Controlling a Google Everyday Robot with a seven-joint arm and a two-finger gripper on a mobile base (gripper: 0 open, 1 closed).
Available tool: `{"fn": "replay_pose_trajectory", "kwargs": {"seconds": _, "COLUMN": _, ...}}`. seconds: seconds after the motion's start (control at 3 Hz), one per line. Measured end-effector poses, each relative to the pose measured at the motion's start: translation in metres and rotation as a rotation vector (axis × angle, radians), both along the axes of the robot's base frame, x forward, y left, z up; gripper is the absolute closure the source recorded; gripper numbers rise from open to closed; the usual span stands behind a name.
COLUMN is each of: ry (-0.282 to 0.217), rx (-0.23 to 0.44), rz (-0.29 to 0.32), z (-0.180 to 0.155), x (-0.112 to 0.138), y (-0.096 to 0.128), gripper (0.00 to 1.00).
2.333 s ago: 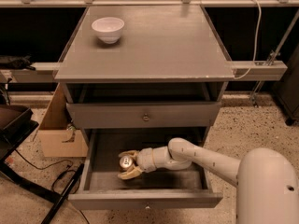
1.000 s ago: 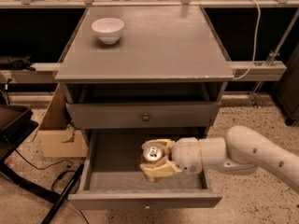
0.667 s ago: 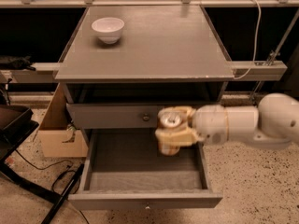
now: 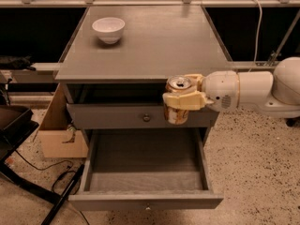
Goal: Pick orange can from middle drawer and place on counter
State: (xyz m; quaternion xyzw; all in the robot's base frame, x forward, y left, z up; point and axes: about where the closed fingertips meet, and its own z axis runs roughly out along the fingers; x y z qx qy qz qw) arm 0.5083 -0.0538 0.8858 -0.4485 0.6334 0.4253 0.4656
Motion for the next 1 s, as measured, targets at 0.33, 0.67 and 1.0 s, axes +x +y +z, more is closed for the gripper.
{"fn": "replay_pose_trajectory", "kwargs": {"seconds": 0.33, "ry": 0.009, "rx": 0.012, "rz": -0.048, "z": 0.024, "x": 0.041, "y": -0.002, "gripper": 1.00}}
{"fn": "replay_pose_trajectory", "kwargs": {"seconds": 0.67, "ry": 0.006, "rx": 0.083, "rz": -0.167, "z": 0.072, "x": 0.117, "y": -0.010, "gripper": 1.00}}
{"fn": "replay_pose_trajectory", "kwargs": {"seconds": 1.0, "ry": 0.002, "rx": 0.141, "rz": -0.324, "z": 0.106, "x": 0.182, "y": -0.027, "gripper": 1.00}}
